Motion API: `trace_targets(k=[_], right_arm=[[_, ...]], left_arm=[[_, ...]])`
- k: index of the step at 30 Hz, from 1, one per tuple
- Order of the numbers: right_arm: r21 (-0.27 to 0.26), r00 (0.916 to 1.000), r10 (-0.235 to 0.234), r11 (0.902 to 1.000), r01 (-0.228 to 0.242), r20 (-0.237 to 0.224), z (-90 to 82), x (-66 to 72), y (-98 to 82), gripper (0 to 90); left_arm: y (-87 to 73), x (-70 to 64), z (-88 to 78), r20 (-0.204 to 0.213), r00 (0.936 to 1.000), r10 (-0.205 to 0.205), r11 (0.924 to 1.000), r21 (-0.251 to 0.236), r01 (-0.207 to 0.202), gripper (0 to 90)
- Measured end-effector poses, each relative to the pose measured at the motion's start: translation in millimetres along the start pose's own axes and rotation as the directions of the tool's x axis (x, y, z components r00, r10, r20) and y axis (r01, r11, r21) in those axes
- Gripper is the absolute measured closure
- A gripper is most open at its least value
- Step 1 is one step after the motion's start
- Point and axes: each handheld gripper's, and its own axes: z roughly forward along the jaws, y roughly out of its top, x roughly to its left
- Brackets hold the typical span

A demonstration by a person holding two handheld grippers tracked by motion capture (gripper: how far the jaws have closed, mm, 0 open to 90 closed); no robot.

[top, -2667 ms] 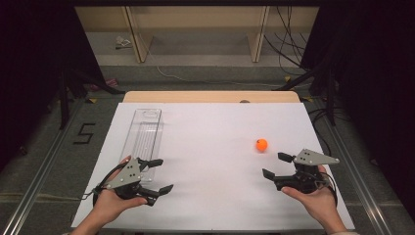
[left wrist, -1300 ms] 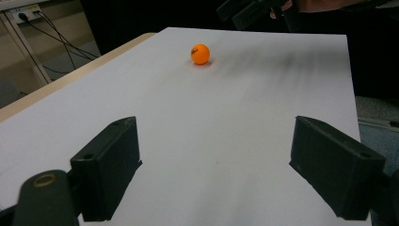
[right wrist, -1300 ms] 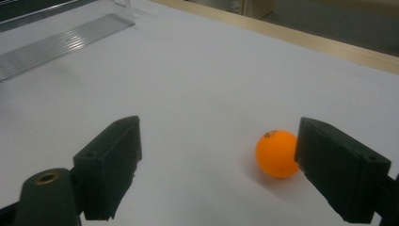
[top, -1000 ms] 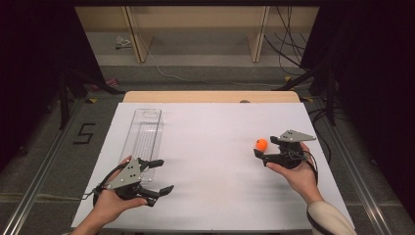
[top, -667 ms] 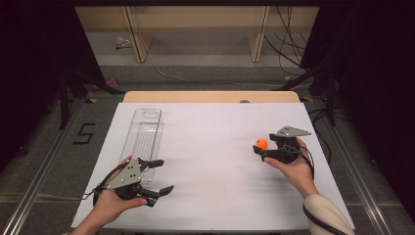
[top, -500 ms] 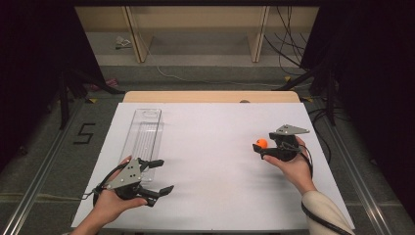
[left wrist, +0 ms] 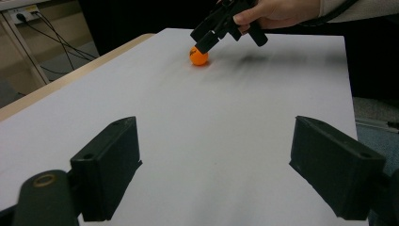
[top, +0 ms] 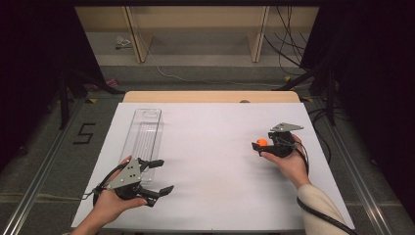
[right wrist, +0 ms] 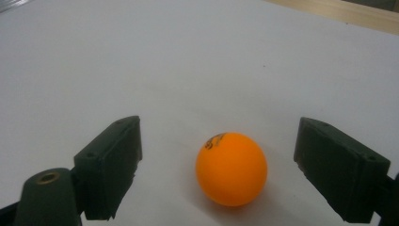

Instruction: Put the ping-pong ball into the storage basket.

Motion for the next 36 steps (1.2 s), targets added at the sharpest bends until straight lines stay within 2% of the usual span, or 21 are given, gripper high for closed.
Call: trace_targets(k=[13,27,36], right_arm=[[0.042,0.9999,0.011,0.9991,-0.011,0.013,11.3,-5.4,-3.5,19.4],[0.071,0.9998,0.007,0.9974,-0.008,0.016,19.0,-6.6,-6.0,33.2],[0.081,0.9999,0.004,0.9967,-0.005,0.013,21.6,-6.6,-5.1,38.5]], left_arm=[[0.1,-0.2,-0.1,0.001,1.0,0.0,1.0,0.0,0.0,15.7],[0.2,-0.4,-0.1,0.005,1.0,0.002,1.0,0.0,-0.002,15.7],[0.0,-0.4,-0.2,0.004,1.0,-0.001,1.0,0.0,0.001,15.7]])
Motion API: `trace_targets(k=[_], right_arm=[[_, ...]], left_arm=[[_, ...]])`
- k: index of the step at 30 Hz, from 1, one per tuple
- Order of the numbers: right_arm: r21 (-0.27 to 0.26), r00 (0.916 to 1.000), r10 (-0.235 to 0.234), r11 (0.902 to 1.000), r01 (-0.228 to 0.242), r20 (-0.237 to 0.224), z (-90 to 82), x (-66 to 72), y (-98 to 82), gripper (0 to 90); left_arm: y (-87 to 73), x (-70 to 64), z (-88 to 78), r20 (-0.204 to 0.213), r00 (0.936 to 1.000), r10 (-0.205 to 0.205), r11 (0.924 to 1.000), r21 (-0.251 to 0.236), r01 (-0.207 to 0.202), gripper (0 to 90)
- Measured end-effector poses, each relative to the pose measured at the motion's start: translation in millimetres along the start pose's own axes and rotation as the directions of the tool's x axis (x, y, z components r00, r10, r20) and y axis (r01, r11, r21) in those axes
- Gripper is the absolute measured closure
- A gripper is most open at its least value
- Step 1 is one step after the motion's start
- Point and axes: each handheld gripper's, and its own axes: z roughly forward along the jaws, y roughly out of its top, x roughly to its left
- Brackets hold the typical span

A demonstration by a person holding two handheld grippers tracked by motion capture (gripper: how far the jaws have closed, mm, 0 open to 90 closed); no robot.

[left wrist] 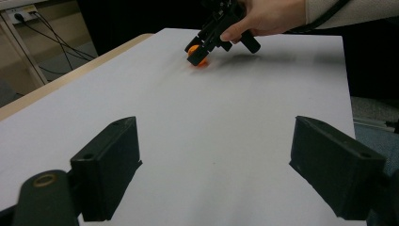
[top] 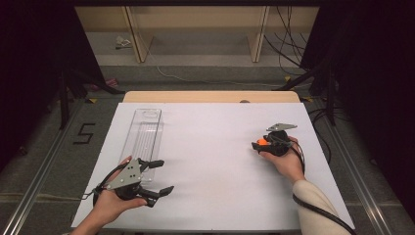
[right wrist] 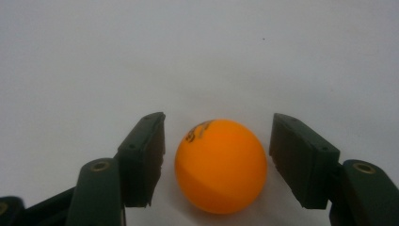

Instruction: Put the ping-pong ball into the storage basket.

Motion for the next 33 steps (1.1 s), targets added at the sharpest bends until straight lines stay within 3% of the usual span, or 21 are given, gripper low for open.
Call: trace_targets(k=[14,33], right_arm=[[0.009,1.0,-0.004,0.9999,0.004,-0.005,-0.6,0.1,-0.4,50.6],[-0.019,1.0,-0.008,0.9998,0.008,-0.006,-5.4,2.3,4.3,51.0]], left_arm=[[0.0,-0.2,0.1,0.001,1.0,0.001,1.0,0.001,-0.001,15.7],[0.1,-0.4,0.0,0.002,1.0,0.002,1.0,0.001,-0.002,15.7]])
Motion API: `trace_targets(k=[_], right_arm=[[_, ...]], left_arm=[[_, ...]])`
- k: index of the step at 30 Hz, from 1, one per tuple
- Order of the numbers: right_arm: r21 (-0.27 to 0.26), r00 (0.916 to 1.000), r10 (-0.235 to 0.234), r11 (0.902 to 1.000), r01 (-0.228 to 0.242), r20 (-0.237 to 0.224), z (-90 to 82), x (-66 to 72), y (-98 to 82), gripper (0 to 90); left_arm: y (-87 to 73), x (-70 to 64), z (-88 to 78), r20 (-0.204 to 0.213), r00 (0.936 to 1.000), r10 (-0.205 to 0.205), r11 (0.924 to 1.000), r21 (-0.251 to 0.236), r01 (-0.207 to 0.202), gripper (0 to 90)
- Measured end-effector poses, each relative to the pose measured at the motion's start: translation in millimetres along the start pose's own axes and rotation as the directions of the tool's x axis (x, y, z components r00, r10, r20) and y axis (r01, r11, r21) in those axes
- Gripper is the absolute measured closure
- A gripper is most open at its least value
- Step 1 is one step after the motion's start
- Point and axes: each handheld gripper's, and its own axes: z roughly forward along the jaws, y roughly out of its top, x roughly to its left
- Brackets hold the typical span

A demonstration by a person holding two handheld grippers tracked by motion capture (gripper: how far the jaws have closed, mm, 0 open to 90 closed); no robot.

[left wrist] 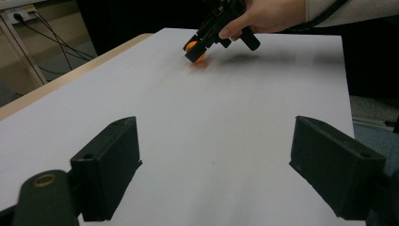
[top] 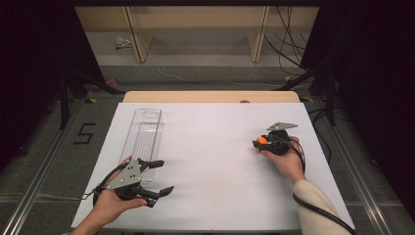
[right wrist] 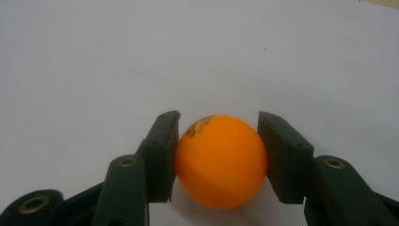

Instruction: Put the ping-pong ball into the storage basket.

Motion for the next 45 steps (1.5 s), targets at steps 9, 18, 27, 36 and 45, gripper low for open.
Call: trace_targets(k=[9,18,27,36,45], right_arm=[[-0.026,0.9999,-0.01,0.9996,0.01,-0.001,-3.9,3.2,4.7,51.0],[-0.05,0.9999,-0.013,0.9986,0.013,-0.004,-8.2,6.0,9.4,51.1],[-0.067,0.9996,-0.025,0.9975,0.024,-0.01,-10.2,10.7,13.6,51.1],[-0.082,0.9992,-0.036,0.9961,0.034,-0.02,-12.1,16.3,18.1,51.1],[-0.093,0.9987,-0.043,0.9948,0.04,-0.028,-13.0,21.1,21.6,51.2]], left_arm=[[0.0,-0.1,-0.1,0.001,1.0,0.0,1.0,0.0,0.0,15.7],[0.1,-0.2,-0.2,0.002,1.0,0.0,1.0,0.0,0.0,15.7],[0.1,-0.2,-0.2,0.003,1.0,0.0,1.0,0.0,0.0,15.7],[0.1,-0.5,-0.2,0.005,1.0,0.0,1.0,0.0,0.0,15.8],[0.2,-0.4,-0.2,0.006,1.0,0.003,1.0,0.0,-0.003,15.8]])
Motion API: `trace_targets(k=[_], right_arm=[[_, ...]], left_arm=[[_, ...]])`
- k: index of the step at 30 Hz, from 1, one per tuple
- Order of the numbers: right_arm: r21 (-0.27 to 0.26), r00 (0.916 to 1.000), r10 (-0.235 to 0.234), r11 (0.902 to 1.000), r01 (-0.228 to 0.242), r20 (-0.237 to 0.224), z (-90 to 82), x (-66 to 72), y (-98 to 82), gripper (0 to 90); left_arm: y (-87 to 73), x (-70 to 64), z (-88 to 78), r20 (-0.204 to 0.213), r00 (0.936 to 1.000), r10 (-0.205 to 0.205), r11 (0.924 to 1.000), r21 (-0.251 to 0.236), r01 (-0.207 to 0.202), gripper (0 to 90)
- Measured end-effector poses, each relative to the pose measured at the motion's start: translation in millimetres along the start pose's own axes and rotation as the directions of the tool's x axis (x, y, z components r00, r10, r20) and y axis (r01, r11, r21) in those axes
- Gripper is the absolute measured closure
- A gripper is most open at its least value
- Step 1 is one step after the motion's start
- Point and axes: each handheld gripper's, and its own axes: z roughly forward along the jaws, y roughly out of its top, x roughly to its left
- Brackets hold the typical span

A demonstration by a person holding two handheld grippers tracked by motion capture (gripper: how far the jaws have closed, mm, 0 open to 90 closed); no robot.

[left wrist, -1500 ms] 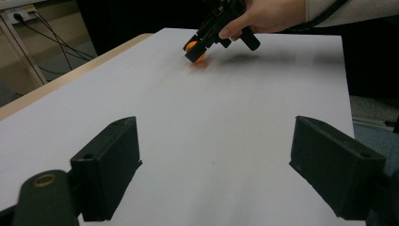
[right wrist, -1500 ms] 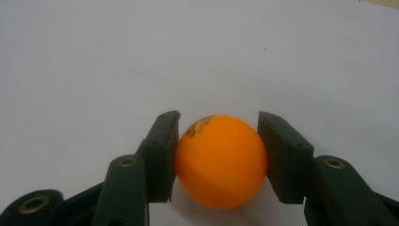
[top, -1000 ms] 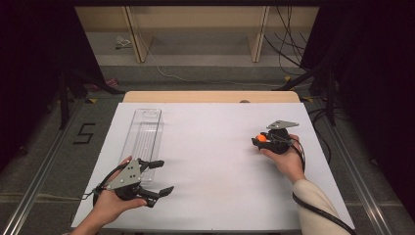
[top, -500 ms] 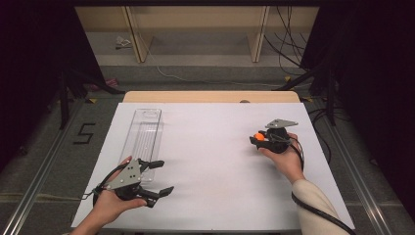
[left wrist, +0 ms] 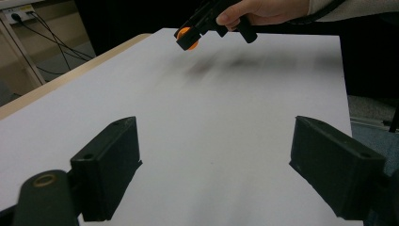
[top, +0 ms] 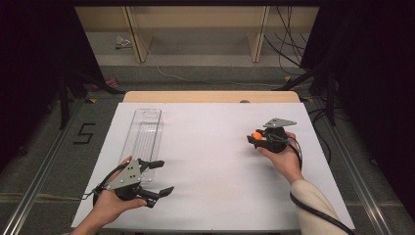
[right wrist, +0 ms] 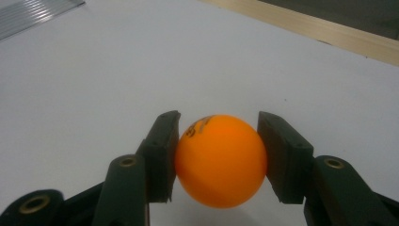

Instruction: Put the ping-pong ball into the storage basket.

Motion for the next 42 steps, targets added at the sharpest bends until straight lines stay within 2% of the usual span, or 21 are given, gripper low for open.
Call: trace_targets(k=[11,42], right_arm=[[-0.012,0.9995,-0.023,0.9997,0.023,-0.019,1.0,10.3,6.6,51.2],[-0.052,0.9963,-0.044,0.9978,0.04,-0.073,5.9,32.2,20.6,51.2]], left_arm=[[0.0,-0.1,0.0,0.001,1.0,0.0,1.0,0.0,0.0,15.7],[-0.1,-0.5,0.2,0.004,1.0,-0.001,1.0,0.002,0.001,15.8]])
